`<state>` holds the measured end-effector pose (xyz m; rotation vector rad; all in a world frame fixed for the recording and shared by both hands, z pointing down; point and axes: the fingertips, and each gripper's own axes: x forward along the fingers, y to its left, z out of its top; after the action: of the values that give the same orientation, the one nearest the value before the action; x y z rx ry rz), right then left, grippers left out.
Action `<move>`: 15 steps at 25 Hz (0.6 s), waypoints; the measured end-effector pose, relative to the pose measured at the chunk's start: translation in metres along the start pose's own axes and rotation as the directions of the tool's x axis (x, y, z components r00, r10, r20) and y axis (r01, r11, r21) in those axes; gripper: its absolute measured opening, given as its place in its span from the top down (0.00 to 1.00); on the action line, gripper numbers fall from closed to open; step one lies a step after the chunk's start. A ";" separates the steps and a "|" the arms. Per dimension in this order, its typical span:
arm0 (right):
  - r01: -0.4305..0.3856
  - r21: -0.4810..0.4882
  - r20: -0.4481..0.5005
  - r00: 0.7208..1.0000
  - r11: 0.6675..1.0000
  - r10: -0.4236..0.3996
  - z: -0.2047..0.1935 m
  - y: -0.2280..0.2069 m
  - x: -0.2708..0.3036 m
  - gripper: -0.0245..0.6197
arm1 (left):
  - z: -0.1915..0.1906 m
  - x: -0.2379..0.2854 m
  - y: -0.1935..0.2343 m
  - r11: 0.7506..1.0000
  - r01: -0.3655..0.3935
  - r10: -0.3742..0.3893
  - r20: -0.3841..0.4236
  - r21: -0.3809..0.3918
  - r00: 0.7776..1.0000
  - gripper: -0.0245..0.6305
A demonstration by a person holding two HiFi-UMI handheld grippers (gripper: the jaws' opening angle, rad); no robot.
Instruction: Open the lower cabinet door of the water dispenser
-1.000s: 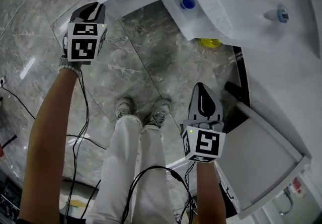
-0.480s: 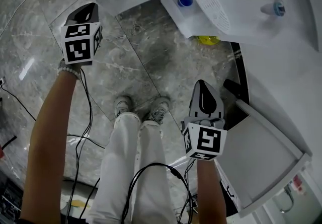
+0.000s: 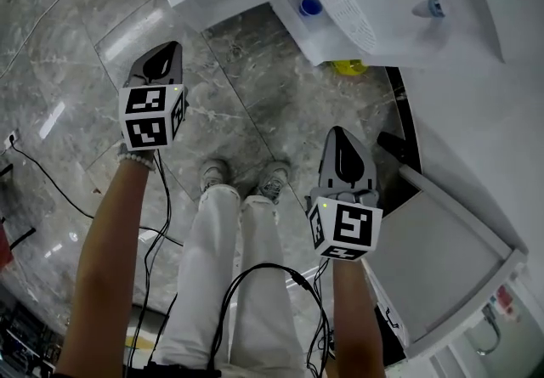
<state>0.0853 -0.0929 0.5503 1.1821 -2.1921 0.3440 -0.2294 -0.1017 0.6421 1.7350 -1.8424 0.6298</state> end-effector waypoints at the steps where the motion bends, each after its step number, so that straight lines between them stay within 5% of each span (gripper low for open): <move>1: -0.002 0.003 0.006 1.000 1.000 0.002 0.004 0.001 -0.003 0.95 | 0.000 -0.008 -0.008 1.000 0.012 -0.012 -0.001 0.002 1.000 0.94; 15: -0.042 -0.001 0.037 0.998 0.999 0.042 0.063 0.013 -0.060 0.95 | 0.040 -0.134 -0.094 0.983 0.181 -0.181 0.013 0.009 0.983 0.94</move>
<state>0.0743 -0.0769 0.4649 1.1526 -2.2518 0.3423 -0.1330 -0.0333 0.5220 1.8902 -1.6679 0.5545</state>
